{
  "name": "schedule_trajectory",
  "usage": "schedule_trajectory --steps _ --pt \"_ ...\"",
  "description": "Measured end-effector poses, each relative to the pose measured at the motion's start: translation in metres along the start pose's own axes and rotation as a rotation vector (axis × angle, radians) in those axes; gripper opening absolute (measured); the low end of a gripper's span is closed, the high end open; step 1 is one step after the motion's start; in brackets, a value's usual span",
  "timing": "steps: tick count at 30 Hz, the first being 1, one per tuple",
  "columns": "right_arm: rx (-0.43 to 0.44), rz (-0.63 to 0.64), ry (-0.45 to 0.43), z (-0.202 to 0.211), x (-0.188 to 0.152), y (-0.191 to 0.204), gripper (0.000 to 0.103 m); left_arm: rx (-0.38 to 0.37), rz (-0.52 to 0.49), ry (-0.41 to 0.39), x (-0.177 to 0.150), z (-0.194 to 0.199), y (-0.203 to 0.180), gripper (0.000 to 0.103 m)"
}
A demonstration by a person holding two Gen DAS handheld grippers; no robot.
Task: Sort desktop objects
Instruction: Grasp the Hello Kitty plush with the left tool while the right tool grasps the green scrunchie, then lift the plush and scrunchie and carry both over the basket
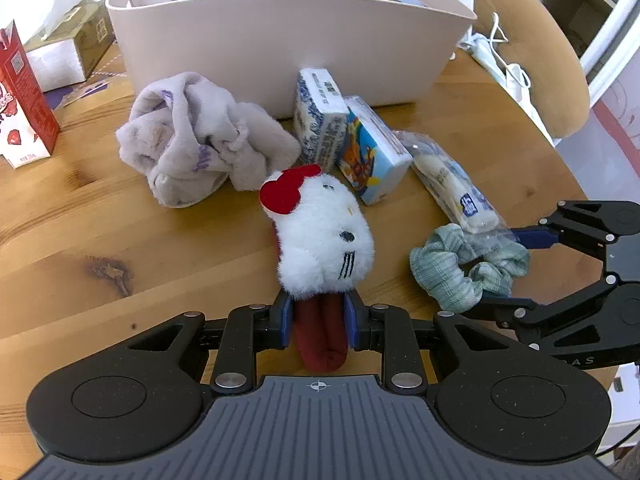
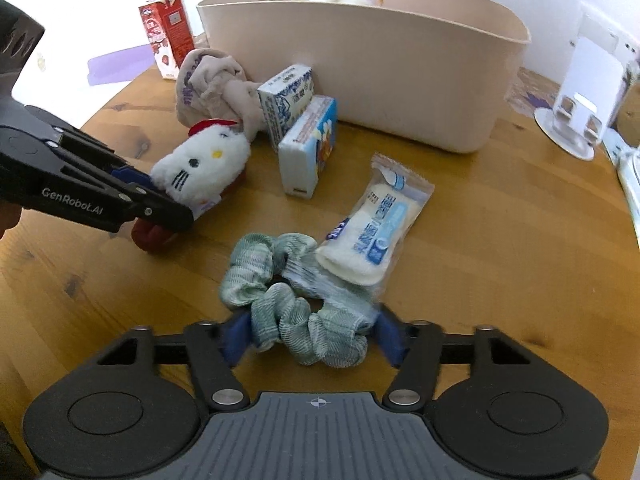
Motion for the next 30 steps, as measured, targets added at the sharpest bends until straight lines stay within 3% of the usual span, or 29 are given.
schedule_trajectory --steps 5,9,11,13,16,18,20,23,30 --pt "-0.025 0.024 -0.003 0.004 -0.003 0.003 0.048 -0.001 -0.017 0.008 -0.004 0.002 -0.002 0.026" --pt "-0.014 0.0 0.015 0.007 -0.006 -0.001 0.047 -0.005 -0.027 0.014 -0.003 0.002 -0.005 0.025" --pt "0.002 -0.052 0.033 0.007 -0.009 -0.006 0.076 -0.01 -0.033 0.018 -0.003 0.001 -0.006 0.025" --pt "-0.017 -0.11 0.047 0.007 -0.014 -0.011 0.086 -0.012 -0.04 0.02 -0.004 0.0 -0.008 0.025" --pt "-0.048 -0.123 0.038 0.01 -0.022 -0.013 0.087 -0.015 -0.047 0.022 -0.005 0.0 -0.01 0.025" --pt "-0.05 -0.111 0.03 0.011 -0.023 -0.009 0.077 -0.015 -0.053 0.024 -0.006 0.0 -0.011 0.025" --pt "-0.057 -0.073 0.015 0.015 -0.021 -0.006 0.05 -0.017 -0.056 0.025 -0.006 0.0 -0.012 0.025" --pt "-0.031 -0.048 0.018 0.017 -0.018 -0.003 0.029 -0.02 -0.063 0.028 -0.007 0.002 -0.011 0.024" --pt "0.053 -0.037 -0.011 0.03 -0.01 -0.011 0.022 -0.038 -0.074 0.019 -0.007 0.013 -0.015 0.021"
Point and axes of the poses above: each gripper's, at about its wrist camera, not at the fingertips, and z roughly against the way its jaws point, y to its left, x to its top, the point moved 1 cm from there along -z, roughly the way its jaws point, and after that the axes turned 12 degrees about -x, right-handed, at the moved point
